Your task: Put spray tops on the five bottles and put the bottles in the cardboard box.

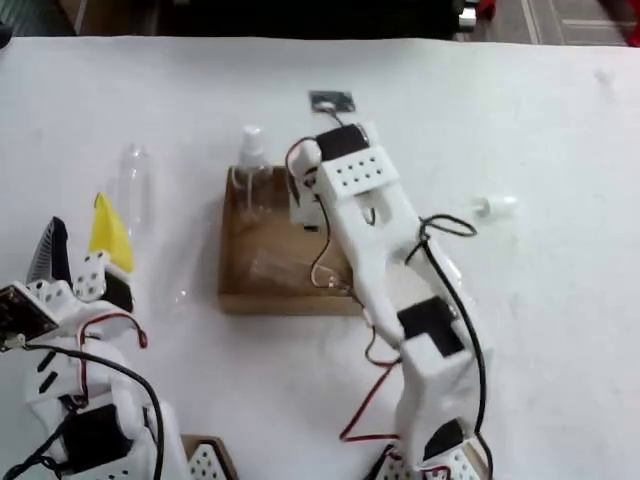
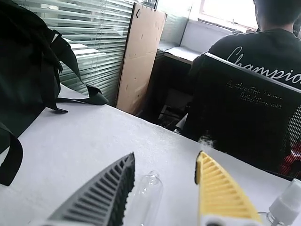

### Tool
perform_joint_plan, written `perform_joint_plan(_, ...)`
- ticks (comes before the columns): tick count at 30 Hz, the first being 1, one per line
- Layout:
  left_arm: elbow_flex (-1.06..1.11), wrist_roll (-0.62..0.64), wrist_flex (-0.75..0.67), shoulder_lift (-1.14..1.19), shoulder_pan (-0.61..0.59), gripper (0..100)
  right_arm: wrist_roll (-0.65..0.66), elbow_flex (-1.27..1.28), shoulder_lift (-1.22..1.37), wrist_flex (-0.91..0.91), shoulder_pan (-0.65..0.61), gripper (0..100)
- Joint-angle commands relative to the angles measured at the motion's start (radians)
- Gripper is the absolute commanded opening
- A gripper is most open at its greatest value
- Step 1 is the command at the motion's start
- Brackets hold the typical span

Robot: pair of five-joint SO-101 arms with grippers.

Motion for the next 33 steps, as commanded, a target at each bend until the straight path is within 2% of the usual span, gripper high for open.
perform_joint_plan(1,-0.009,0.005,-0.035,-0.007,0.004,20,0.158,-0.002,-0.111,0.008,-0.039,23.1)
perform_joint_plan(4,-0.011,0.003,-0.035,-0.007,-0.005,20,0.307,0.100,-0.111,-0.033,-0.074,23.1)
perform_joint_plan(11,-0.006,0.005,-0.061,-0.007,-0.039,20,0.566,0.219,-0.168,-0.094,-0.211,23.3)
perform_joint_plan(17,-0.006,0.005,-0.061,-0.007,-0.039,20,0.586,0.276,-0.174,-0.145,-0.209,23.4)
perform_joint_plan(22,-0.006,0.005,-0.060,-0.007,-0.039,20,0.740,0.356,-0.176,-0.186,-0.229,23.4)
perform_joint_plan(33,-0.006,0.005,-0.057,-0.007,-0.035,20,0.747,0.368,-0.130,-0.219,-0.217,23.1)
